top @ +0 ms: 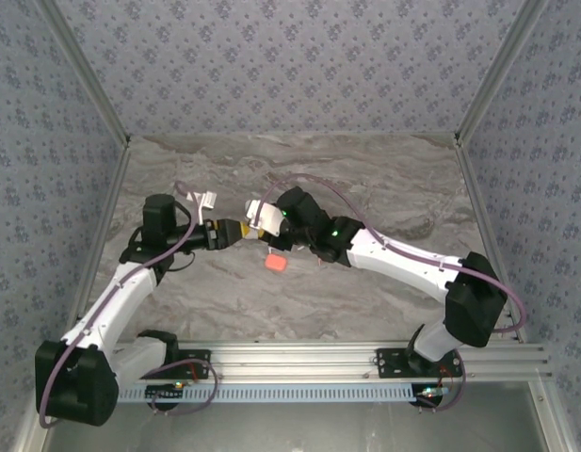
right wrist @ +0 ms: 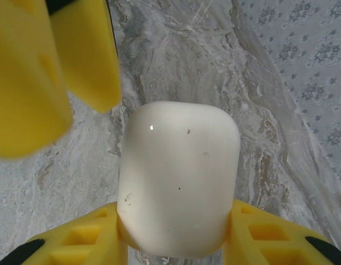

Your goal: Insert wireless bluetooth earbuds into charging case

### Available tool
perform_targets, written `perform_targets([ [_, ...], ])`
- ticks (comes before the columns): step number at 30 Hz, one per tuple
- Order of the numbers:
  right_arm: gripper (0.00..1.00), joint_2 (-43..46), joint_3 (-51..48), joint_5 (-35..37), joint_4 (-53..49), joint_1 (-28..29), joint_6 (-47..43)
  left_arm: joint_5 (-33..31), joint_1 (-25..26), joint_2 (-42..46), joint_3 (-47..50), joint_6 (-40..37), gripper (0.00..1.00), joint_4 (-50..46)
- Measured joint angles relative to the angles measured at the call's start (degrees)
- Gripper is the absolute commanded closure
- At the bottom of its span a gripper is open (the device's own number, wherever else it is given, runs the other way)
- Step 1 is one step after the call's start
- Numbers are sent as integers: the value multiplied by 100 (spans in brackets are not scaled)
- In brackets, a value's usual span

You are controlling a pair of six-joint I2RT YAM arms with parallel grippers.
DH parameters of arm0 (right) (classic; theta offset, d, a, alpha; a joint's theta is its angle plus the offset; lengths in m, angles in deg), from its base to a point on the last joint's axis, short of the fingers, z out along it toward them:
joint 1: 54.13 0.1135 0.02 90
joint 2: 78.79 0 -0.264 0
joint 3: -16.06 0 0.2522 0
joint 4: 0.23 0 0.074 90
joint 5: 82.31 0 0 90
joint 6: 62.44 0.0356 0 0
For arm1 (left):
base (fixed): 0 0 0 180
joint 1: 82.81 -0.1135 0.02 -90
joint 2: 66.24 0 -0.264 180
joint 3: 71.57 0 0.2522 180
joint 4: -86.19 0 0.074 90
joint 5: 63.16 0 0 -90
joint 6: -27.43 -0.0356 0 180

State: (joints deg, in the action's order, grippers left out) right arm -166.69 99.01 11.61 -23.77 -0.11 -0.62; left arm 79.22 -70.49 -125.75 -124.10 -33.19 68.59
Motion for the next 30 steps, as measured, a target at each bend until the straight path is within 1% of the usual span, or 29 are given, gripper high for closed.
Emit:
perform_targets([
  [5, 59, 15, -4, 46, 22, 96, -114, 44, 214, -203, -90, -35, 42, 109],
  [14, 58, 26, -4, 44, 26, 151, -192, 57, 356, -330, -173, -33, 69, 282],
  [17, 56, 68, -4, 44, 17, 151, -223, 37, 356, -341, -173, -7, 76, 313],
  [19, 54, 92, -7, 44, 17, 140, -229, 44, 361, -339, -179, 15, 79, 361],
  [21, 50, 114, -7, 22, 11, 116, -229, 37, 387, -339, -181, 26, 80, 398],
  [23, 42, 157, -7, -72, -44, 61, -177, 35, 426, -339, -181, 52, 81, 446],
  [25, 35, 254, -20, -219, -98, -9, -83, 26, 505, -337, -181, 66, 82, 544],
  [28, 24, 599, -195, -501, -138, -168, 114, -63, 645, -304, -181, 74, 86, 750],
  [30, 19, 861, -308, -730, -173, -337, 289, -168, 754, -267, -179, 68, 90, 922],
])
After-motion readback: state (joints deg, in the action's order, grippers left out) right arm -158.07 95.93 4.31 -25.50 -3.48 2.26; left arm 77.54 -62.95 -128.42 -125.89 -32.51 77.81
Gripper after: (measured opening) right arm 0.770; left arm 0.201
